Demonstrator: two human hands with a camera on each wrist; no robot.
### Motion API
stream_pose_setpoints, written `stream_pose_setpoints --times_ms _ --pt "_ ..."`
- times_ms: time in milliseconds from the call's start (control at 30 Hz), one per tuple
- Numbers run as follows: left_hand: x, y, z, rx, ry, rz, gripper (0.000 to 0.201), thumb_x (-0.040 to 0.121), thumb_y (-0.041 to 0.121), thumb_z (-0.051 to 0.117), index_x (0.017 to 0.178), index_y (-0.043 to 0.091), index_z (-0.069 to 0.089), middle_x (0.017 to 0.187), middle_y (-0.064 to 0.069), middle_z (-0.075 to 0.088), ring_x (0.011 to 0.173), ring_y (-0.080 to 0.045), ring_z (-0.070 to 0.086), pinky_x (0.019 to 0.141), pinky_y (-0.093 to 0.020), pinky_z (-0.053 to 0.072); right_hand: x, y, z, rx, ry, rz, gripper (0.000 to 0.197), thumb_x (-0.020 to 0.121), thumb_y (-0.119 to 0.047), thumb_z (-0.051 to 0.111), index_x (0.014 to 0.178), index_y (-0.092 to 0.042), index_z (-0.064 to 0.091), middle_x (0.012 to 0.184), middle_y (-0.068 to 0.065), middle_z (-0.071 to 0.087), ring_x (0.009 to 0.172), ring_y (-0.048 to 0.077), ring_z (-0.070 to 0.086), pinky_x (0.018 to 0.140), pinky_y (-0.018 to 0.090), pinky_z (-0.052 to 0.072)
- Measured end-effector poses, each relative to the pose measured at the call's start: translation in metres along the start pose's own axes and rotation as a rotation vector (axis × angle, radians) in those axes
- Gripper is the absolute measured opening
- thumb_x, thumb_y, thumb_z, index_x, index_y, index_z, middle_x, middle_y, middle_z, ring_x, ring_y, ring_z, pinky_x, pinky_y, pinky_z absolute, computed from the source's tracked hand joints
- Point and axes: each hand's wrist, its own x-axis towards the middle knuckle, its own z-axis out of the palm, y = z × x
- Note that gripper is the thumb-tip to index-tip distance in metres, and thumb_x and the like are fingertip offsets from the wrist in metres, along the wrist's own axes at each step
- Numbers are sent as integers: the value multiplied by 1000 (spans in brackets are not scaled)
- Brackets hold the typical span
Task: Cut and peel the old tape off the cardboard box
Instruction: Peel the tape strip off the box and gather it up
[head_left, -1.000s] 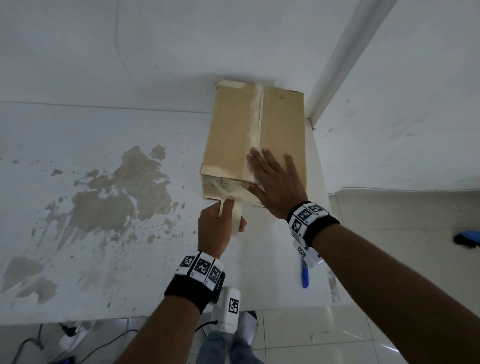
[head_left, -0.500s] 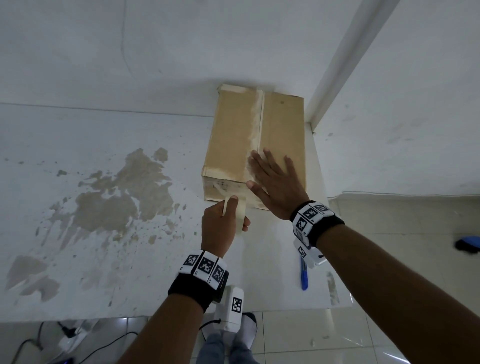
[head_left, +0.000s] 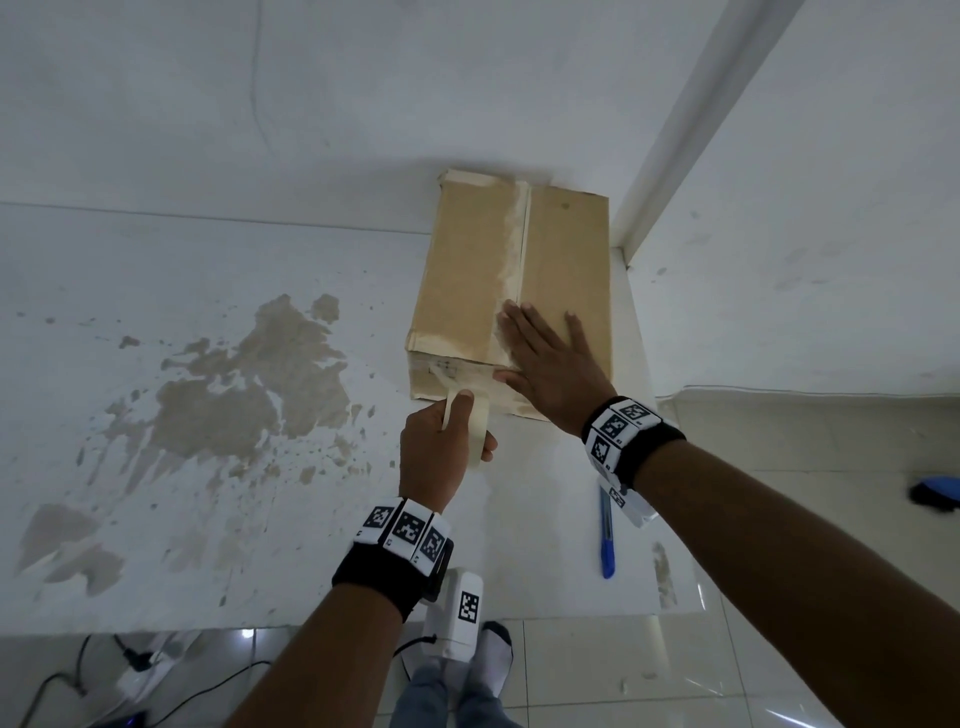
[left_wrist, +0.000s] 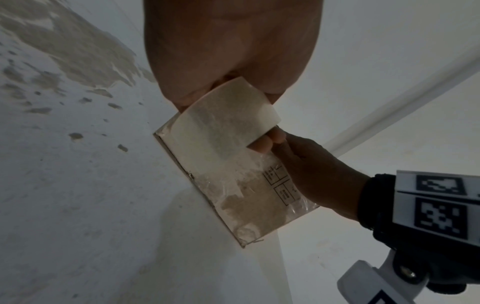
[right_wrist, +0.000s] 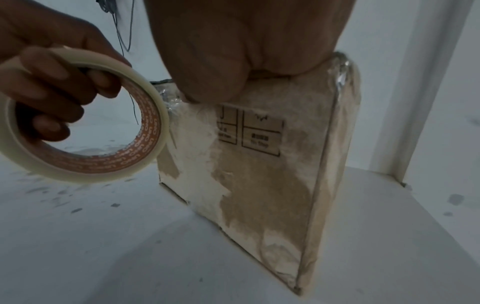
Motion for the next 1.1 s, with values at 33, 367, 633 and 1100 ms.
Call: stream_pose_setpoints --times_ms 33,367,633,1100 --pt "-1 1 0 3 -3 4 56 104 31 47 60 8 72 53 -4 72 51 -15 68 64 -29 54 0 0 0 -3 -7 0 77 100 -56 12 158 -8 25 166 8 23 153 24 25 116 62 24" --pt "-9 41 -11 -8 -12 89 51 104 29 48 68 1 73 55 -6 73 49 -13 67 55 -23 54 -5 4 -33 515 -43 77 86 93 -39 64 159 -12 16 168 4 16 156 19 7 126 51 4" --pt "-10 108 -20 -97 -59 219 51 104 29 48 76 -5 72 60 -12 74 53 -20 68 65 -35 57 -1 -5 -104 1203 307 363 35 106 -38 44 124 -17 65 126 -6 65 117 9 60 106 43 47" --pt "-22 177 -27 -84 -148 369 34 99 17 45 76 4 68 67 -11 76 59 -19 70 68 -33 57 5 14 -208 1076 249 97 20 90 -35 75 103 -19 79 102 -9 78 100 4 71 99 28 52"
